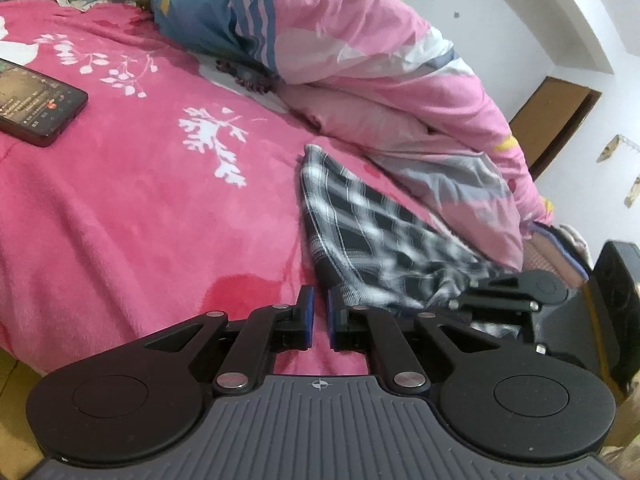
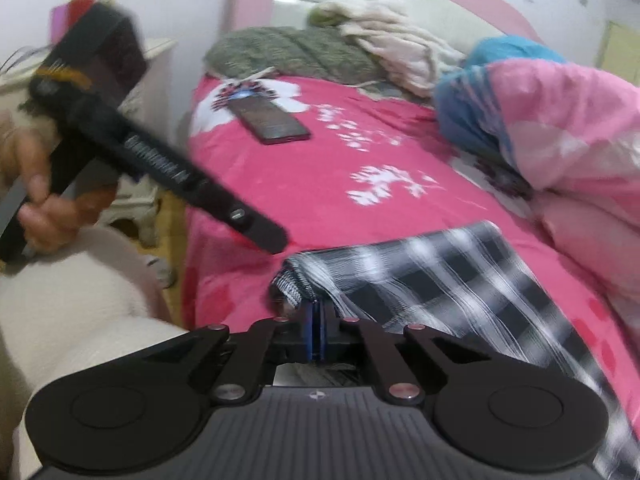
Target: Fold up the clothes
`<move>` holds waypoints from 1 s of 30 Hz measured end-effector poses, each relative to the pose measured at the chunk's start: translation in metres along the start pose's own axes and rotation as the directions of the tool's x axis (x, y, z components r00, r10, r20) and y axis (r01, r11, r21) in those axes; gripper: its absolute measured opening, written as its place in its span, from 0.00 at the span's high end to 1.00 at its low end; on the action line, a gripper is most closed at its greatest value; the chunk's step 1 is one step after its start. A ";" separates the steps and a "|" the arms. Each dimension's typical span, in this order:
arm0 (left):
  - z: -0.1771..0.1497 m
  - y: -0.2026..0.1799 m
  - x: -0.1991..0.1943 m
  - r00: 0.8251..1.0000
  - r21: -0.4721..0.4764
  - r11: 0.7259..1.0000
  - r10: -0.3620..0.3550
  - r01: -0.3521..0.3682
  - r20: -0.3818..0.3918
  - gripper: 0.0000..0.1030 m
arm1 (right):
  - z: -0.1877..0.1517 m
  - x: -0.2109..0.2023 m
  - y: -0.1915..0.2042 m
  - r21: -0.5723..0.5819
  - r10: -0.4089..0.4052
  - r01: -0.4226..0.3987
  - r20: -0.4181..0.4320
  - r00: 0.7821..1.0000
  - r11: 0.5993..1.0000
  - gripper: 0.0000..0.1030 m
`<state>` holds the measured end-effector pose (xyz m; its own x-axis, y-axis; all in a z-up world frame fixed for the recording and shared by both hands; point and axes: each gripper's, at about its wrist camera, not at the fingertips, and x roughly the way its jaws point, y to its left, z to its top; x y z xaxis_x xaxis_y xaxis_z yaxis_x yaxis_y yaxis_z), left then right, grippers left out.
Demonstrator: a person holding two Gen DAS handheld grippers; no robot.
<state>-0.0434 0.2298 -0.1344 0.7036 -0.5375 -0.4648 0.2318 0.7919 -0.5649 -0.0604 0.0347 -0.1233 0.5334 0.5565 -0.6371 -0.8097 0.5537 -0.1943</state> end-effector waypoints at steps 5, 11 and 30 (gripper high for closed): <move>-0.002 -0.006 0.003 1.000 0.037 0.999 0.003 -0.002 -0.030 0.95 | -0.002 0.003 -0.004 0.023 -0.010 0.010 0.018 1.000 1.000 0.98; -0.004 -0.018 0.013 0.997 0.094 0.995 0.020 -0.012 -0.077 0.93 | -0.002 0.007 -0.005 0.053 -0.013 0.011 0.032 0.999 0.999 0.98; -0.004 -0.023 0.021 0.995 0.105 0.993 0.059 -0.050 -0.085 0.91 | 0.005 -0.014 -0.035 0.001 0.033 -0.033 0.011 0.999 0.999 0.74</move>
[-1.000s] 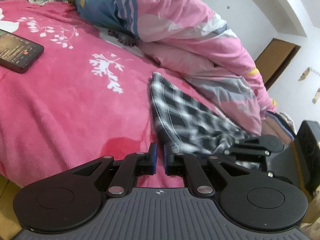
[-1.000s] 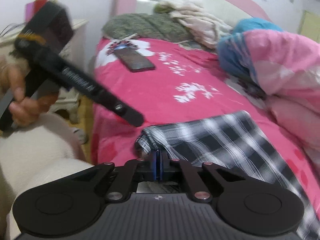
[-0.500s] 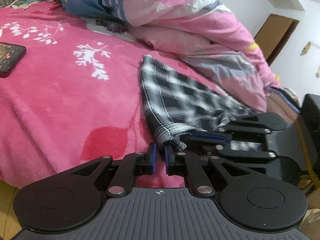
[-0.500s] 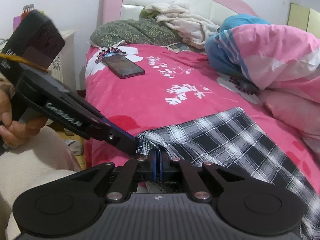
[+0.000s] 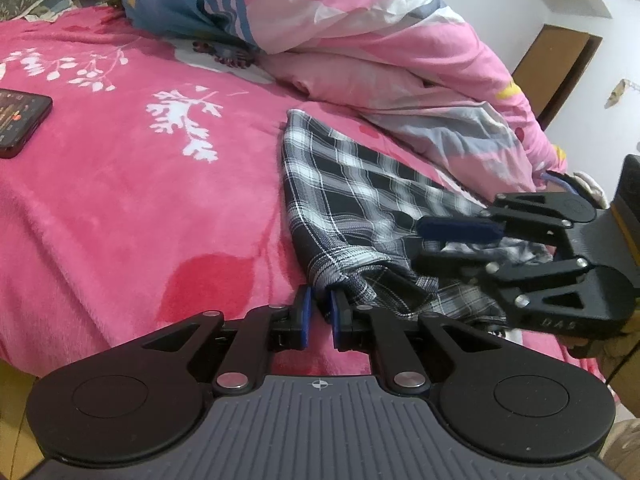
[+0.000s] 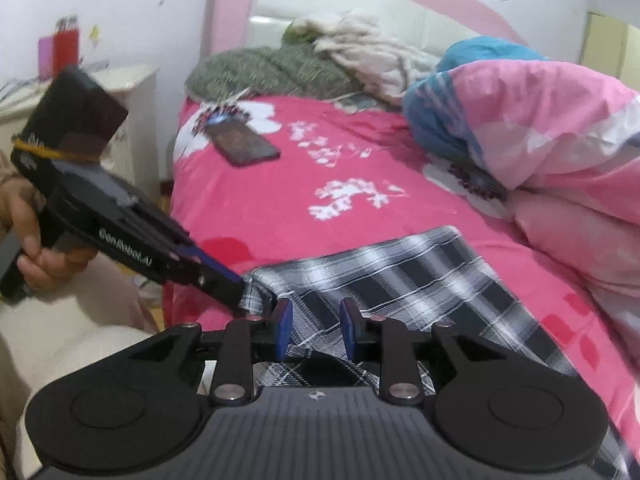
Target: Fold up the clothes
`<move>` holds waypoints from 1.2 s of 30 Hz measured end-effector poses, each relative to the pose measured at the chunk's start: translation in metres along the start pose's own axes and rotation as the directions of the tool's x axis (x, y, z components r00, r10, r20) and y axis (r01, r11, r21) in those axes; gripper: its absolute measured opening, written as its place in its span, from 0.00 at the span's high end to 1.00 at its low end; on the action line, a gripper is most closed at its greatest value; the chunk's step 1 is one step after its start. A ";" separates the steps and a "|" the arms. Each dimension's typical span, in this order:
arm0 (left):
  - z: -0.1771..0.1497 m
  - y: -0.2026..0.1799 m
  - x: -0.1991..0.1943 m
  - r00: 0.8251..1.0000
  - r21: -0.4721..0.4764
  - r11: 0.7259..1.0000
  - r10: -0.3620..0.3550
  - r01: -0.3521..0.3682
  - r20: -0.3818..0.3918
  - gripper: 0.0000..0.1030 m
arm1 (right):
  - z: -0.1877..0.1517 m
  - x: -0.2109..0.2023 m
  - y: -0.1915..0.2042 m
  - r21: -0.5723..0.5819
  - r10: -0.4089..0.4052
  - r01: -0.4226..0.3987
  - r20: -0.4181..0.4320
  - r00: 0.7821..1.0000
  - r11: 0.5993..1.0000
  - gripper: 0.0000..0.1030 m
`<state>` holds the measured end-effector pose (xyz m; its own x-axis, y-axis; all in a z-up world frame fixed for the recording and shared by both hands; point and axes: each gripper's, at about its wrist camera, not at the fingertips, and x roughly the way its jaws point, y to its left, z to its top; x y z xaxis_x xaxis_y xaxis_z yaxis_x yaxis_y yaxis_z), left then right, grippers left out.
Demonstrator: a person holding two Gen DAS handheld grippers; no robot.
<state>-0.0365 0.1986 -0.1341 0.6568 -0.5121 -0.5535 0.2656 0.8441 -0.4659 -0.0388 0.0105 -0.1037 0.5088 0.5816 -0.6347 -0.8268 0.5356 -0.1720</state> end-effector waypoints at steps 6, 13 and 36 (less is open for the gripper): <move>0.000 0.003 0.000 1.000 -0.019 1.000 -0.014 0.014 0.000 0.90 | 0.002 0.015 0.009 -0.076 -0.004 0.000 -0.052 0.999 0.997 0.76; 0.000 -0.001 -0.001 1.000 0.009 1.000 -0.011 0.011 0.008 0.85 | 0.003 0.015 0.000 0.014 -0.018 0.019 -0.025 1.000 1.000 0.95; 0.002 -0.027 0.005 0.967 0.037 0.977 0.201 -0.209 0.157 0.70 | 0.002 -0.007 0.000 0.095 0.021 -0.029 0.086 0.996 0.995 0.98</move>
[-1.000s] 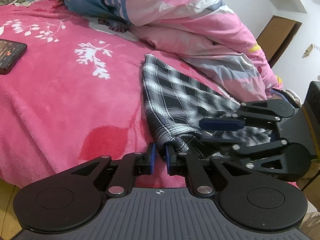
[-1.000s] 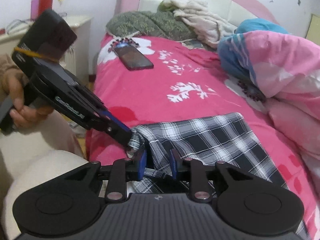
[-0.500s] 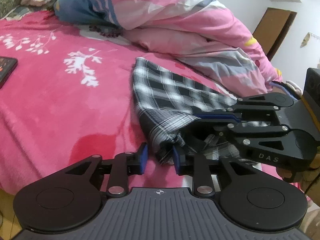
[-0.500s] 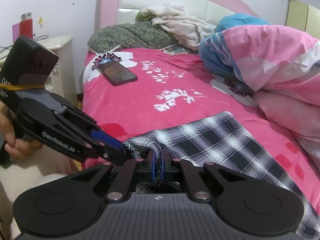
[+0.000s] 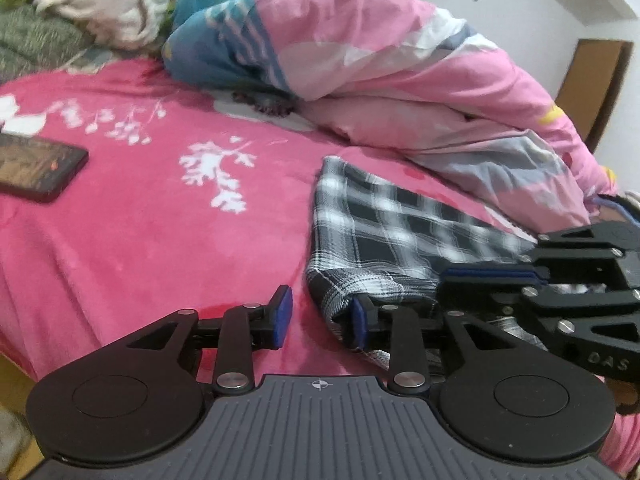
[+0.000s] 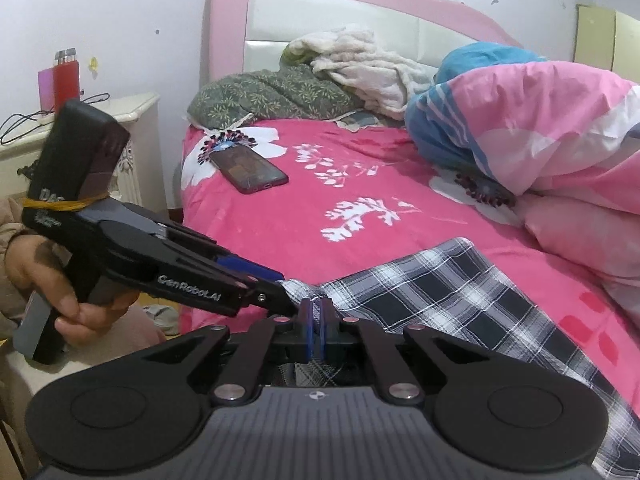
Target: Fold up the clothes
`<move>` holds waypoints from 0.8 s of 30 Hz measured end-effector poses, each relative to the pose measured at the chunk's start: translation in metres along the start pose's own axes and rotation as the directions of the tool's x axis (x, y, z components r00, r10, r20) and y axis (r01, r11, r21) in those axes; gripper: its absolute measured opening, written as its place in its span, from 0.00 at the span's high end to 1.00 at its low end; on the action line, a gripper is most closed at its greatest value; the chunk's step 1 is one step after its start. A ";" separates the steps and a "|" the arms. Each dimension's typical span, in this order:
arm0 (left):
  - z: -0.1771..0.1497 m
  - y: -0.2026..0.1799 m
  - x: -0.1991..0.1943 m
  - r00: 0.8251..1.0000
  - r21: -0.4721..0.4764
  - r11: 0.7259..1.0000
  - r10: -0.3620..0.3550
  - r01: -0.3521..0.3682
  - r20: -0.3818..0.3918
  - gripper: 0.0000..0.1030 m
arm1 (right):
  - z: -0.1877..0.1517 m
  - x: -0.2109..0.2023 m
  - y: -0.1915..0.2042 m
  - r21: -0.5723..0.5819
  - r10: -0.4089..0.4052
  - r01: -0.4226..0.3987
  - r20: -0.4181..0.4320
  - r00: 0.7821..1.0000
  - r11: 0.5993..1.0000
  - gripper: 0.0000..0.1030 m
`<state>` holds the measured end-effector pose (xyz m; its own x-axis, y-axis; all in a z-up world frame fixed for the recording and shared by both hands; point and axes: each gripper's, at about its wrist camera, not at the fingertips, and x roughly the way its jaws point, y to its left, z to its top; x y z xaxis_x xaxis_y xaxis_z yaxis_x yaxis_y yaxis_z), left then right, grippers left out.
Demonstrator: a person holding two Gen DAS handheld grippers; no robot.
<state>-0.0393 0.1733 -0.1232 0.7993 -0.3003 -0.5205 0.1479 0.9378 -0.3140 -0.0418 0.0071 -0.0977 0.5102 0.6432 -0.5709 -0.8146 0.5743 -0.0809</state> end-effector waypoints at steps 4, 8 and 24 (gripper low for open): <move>-0.001 0.000 0.005 0.999 0.003 1.000 0.030 -0.030 -0.015 0.69 | -0.002 -0.005 0.003 0.002 0.024 -0.024 0.008 1.000 1.000 0.98; -0.002 -0.002 0.005 0.999 0.003 0.999 0.053 -0.053 -0.003 0.71 | -0.011 -0.016 0.006 0.029 0.021 -0.021 -0.001 1.000 0.999 0.98; -0.007 -0.009 -0.009 0.999 0.044 0.998 0.048 -0.049 0.019 0.79 | -0.051 -0.006 0.000 0.143 -0.158 0.165 -0.061 0.986 0.976 0.96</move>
<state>-0.0516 0.1663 -0.1214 0.8162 -0.2517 -0.5200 0.1340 0.9581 -0.2533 -0.0585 -0.0228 -0.1358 0.6144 0.5126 -0.5998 -0.6713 0.7390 -0.0561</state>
